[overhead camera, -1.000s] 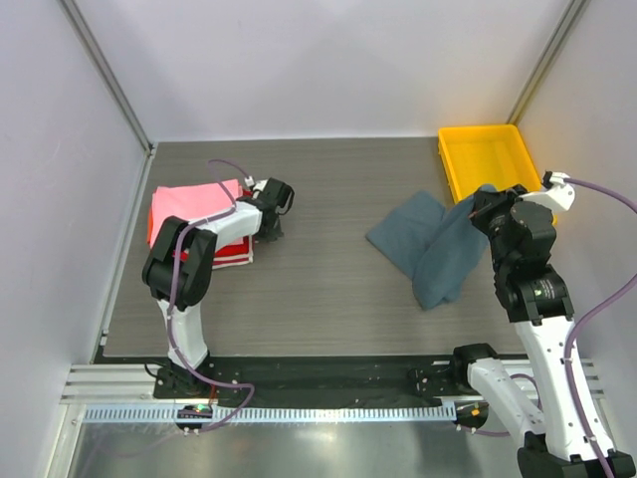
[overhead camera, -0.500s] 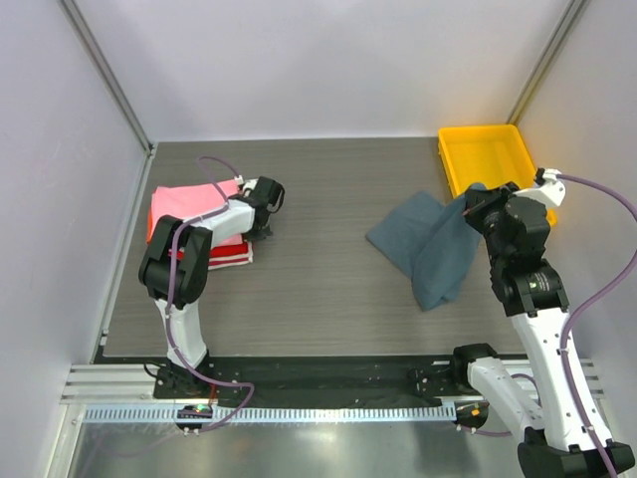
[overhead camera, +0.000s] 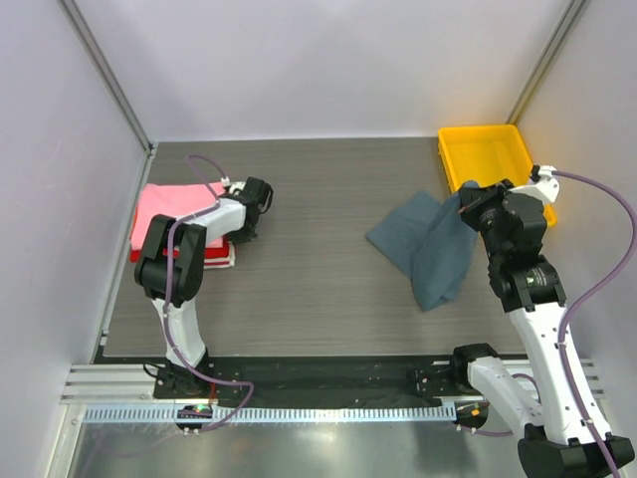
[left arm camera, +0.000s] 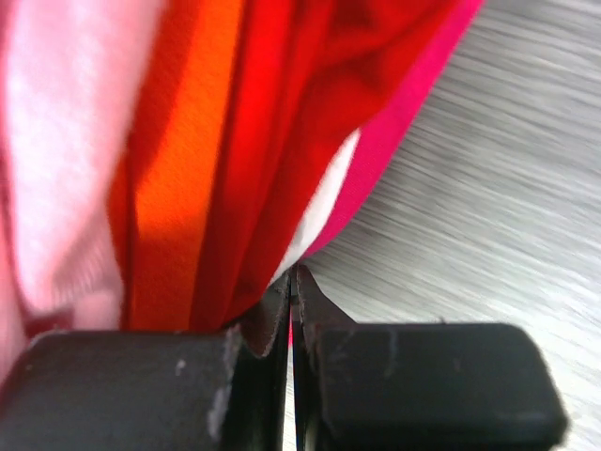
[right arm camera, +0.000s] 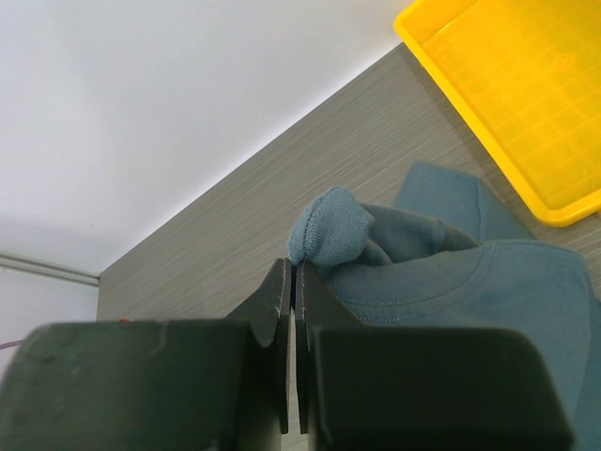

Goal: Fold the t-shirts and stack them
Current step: Flatten the tshirt out

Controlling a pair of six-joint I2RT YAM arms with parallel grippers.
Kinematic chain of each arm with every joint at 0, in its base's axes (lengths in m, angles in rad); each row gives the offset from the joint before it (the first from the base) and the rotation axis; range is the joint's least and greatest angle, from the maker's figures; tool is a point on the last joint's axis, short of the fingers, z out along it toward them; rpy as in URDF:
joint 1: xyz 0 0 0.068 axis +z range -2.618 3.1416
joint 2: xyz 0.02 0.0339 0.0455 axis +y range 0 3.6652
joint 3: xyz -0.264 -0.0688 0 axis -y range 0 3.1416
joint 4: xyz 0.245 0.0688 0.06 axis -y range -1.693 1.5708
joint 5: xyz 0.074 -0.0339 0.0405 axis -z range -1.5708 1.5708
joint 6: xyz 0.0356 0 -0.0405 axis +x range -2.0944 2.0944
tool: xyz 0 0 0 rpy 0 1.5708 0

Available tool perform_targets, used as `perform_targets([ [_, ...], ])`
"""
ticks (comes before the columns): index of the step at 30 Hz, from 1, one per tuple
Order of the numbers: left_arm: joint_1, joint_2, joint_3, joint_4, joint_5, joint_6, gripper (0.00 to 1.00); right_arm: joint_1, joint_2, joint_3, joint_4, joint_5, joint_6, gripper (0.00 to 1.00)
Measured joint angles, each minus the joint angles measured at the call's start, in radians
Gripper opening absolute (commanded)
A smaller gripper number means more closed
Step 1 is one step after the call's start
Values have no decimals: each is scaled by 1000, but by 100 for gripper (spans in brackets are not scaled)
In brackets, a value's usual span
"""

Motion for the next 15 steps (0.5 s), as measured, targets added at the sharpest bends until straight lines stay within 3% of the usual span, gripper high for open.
perform_targets([
  [8, 98, 0, -7, -4, 0, -2, 0, 0, 8, 0, 0, -18, 3, 1],
  [15, 66, -69, -66, 32, 83, 1, 0, 0, 28, 0, 2, -35, 16, 1],
])
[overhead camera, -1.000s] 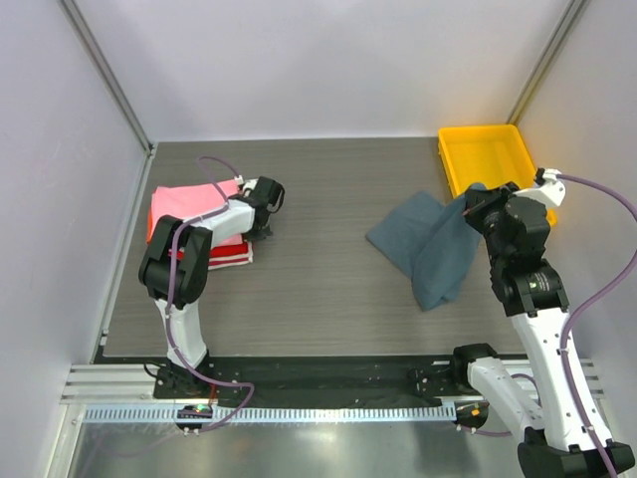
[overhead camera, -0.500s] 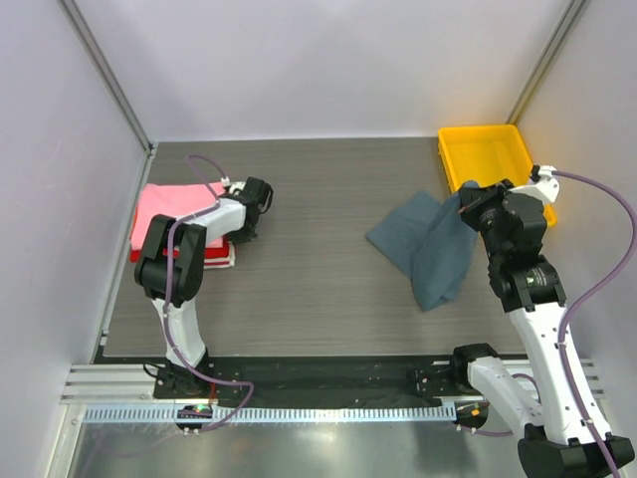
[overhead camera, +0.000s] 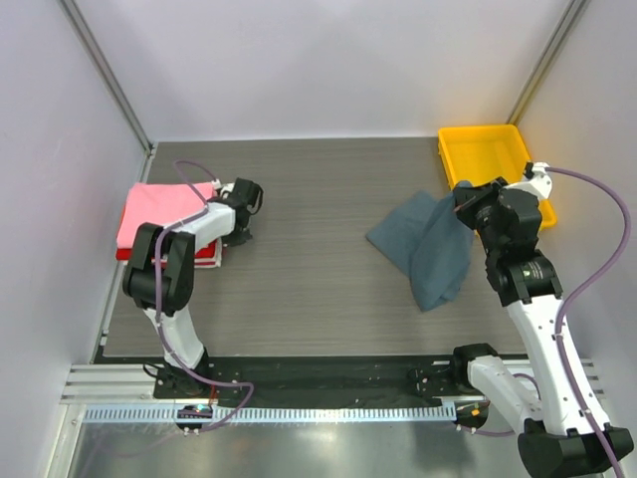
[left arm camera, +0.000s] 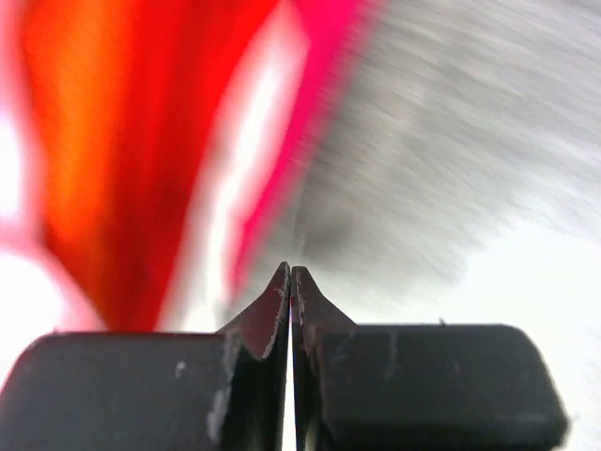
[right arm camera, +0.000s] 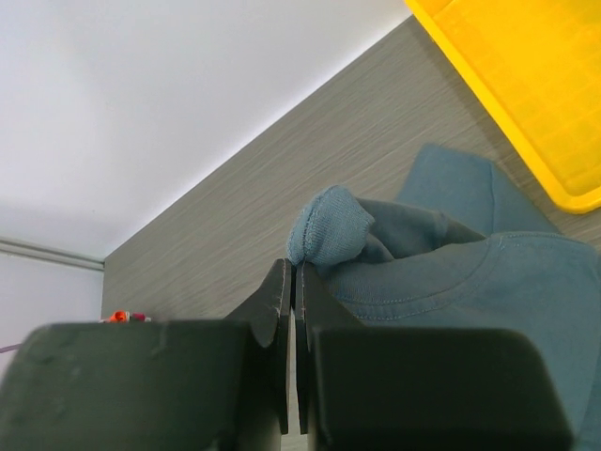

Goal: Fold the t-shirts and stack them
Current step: Flatten the tshirt out

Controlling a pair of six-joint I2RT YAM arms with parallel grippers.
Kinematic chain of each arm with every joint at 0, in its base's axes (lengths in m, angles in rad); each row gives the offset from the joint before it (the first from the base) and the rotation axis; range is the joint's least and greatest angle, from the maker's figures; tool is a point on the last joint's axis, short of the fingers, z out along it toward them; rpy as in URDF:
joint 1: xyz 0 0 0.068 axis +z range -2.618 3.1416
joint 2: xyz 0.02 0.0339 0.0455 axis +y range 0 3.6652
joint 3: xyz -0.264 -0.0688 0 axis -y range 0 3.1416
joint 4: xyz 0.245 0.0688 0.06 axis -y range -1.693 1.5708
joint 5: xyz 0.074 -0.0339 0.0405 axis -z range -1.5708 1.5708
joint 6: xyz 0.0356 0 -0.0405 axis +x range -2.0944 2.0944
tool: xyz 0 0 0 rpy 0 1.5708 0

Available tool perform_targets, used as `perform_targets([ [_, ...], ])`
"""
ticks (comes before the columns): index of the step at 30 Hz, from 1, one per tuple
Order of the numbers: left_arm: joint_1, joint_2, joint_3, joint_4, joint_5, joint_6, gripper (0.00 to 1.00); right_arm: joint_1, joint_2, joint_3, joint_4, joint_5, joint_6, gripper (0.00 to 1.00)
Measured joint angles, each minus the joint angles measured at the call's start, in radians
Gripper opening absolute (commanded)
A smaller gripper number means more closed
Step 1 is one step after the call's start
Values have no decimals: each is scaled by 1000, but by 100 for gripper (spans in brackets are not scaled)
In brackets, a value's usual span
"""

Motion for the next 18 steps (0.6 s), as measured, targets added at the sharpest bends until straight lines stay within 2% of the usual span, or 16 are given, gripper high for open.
perform_targets([
  [6, -134, -185, -71, 53, 157, -13, 0, 16, 143, 9, 25, -98, 26, 1],
  [11, -157, -352, -140, 100, 264, -51, 2, 156, 353, 111, 15, -190, 28, 1],
  [14, -156, -420, -149, 96, 268, -66, 2, 281, 468, 278, -16, -232, 11, 1],
  [18, -140, -468, -139, 78, 278, -92, 1, 398, 626, 693, -117, -288, -33, 1],
])
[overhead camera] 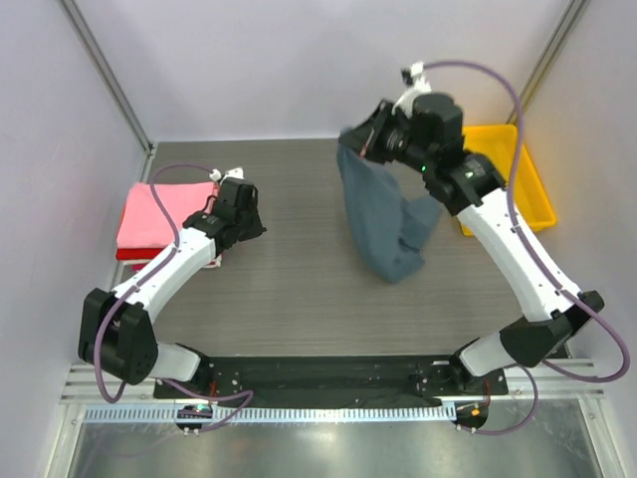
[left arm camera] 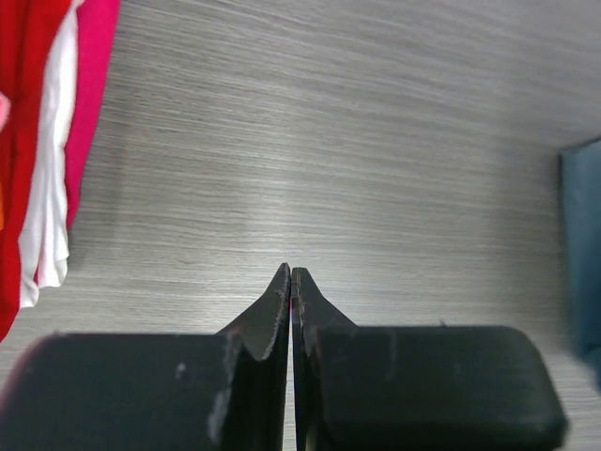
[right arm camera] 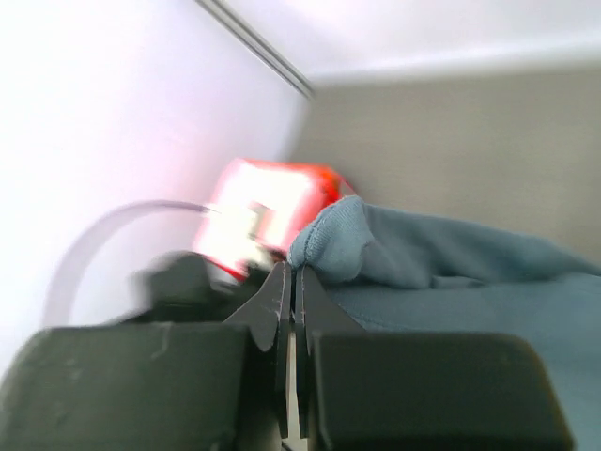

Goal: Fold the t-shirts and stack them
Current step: Flatten the tshirt out

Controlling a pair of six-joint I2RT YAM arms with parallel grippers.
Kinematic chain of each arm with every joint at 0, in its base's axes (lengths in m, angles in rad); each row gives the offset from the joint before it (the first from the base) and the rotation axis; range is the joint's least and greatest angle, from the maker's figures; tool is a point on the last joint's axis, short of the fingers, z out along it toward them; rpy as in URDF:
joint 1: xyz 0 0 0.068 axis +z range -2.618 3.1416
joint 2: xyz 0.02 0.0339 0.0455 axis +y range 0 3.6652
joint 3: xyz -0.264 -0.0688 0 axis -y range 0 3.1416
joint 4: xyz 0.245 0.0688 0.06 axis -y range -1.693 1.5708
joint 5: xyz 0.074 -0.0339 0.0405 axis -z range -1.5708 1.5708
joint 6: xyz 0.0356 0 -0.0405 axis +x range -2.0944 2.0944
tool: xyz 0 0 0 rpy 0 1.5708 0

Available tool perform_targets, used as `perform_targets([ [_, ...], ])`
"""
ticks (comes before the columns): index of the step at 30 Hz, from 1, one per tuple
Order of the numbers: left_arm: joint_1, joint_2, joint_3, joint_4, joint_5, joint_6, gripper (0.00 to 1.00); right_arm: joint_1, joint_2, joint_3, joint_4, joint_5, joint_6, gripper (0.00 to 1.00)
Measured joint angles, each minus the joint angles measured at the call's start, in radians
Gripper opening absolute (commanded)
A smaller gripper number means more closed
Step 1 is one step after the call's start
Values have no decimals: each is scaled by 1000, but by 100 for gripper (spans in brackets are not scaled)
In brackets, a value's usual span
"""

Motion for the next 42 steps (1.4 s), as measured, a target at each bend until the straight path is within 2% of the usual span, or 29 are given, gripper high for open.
perform_targets([
  [2, 22, -3, 13, -13, 15, -17, 0, 22, 35, 204, -28, -10, -31, 1],
  [4, 38, -5, 18, -22, 23, -25, 0, 21, 17, 332, -51, 11, -55, 1],
  [7, 51, -20, 18, -40, 23, -40, 0, 10, -103, 321, -61, 70, -80, 1],
  [8, 51, -27, 18, -45, 23, -42, 0, 8, -118, 286, -57, 88, -83, 1],
  [10, 51, -45, 18, -58, 23, -43, 0, 5, -248, 156, -61, 143, -86, 1],
  [15, 51, -92, 8, -73, 25, -44, 1, 4, -473, -270, -73, 295, -66, 1],
  [20, 47, -124, -34, -73, 27, -45, 3, 3, -547, -629, -142, 427, -45, 1],
  [23, 31, -112, -42, -77, 32, -45, 3, 3, -583, -732, -201, 476, -38, 1],
  [26, 9, -75, -38, -77, 36, -42, 12, 3, -652, -772, -216, 514, -35, 1],
  [30, -7, 28, 8, -84, 34, -37, 34, 2, -733, -804, -220, 547, -26, 1],
  [32, -8, 111, 77, -109, 8, -29, 38, 2, -763, -827, -224, 561, -18, 1],
  [33, -8, 160, 126, -124, -13, -19, 47, 2, -778, -843, -228, 566, -13, 1],
  [36, 0, 335, 324, -168, -64, 15, 51, 2, -816, -886, -240, 570, 0, 1],
  [38, 8, 439, 451, -192, -86, 42, 58, 2, -834, -903, -241, 568, 10, 1],
  [39, 11, 482, 503, -196, -95, 55, 66, 1, -841, -912, -242, 565, 14, 1],
  [42, 26, 599, 619, -191, -104, 100, 67, 2, -850, -924, -245, 549, 19, 1],
])
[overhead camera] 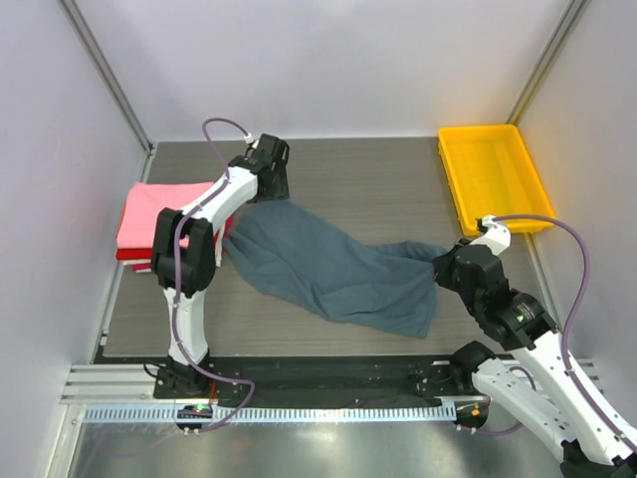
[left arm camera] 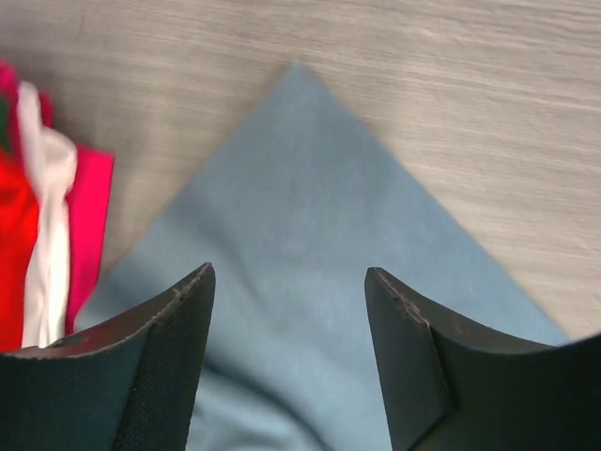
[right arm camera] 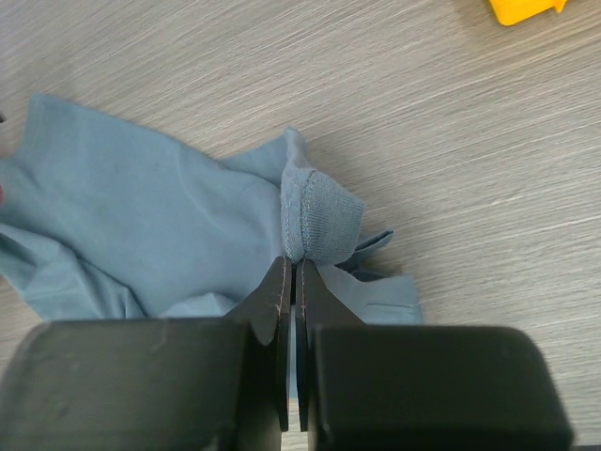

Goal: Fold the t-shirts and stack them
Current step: Flatten the tshirt out

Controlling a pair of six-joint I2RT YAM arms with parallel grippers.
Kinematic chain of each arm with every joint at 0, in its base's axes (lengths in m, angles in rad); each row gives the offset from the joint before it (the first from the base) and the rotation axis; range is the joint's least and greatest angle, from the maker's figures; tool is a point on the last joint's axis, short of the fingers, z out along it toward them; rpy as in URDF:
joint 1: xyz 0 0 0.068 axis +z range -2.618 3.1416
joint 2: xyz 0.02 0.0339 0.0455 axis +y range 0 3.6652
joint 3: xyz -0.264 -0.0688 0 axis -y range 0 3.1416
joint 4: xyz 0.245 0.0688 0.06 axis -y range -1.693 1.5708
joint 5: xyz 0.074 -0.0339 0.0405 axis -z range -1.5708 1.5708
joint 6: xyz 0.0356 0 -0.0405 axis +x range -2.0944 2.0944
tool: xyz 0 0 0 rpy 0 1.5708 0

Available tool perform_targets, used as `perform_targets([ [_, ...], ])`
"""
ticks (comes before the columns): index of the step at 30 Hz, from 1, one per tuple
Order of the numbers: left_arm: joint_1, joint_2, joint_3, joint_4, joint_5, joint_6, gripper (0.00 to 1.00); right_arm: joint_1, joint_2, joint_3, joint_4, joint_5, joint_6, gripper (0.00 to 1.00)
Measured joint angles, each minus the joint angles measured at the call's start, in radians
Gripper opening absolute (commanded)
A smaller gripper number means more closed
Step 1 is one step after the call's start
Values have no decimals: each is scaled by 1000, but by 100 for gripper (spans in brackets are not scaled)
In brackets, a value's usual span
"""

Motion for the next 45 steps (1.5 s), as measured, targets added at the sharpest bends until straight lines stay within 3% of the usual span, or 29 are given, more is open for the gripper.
perform_targets([
  [10, 84, 297, 261, -41, 47, 93, 63, 0, -2, 0, 0, -46, 2, 1],
  [28, 87, 418, 387, -39, 151, 126, 59, 0, 14, 0, 0, -89, 2, 1],
  [31, 89, 428, 404, -39, 166, 125, 50, 0, 14, 0, 0, -92, 2, 1],
  [34, 92, 428, 405, -38, 174, 120, 25, 0, 14, 0, 1, -93, 2, 1],
  [35, 93, 428, 405, -38, 179, 119, 8, 0, 14, 0, 1, -93, 2, 1],
  [36, 93, 428, 405, -38, 185, 113, 1, 0, 14, -1, 1, -93, 3, 1],
  [41, 95, 428, 405, -38, 210, 92, 0, 0, 34, -17, 24, -92, 16, 1],
  [45, 97, 414, 403, -42, 228, 58, 0, 0, 185, -13, 93, -80, 25, 1],
])
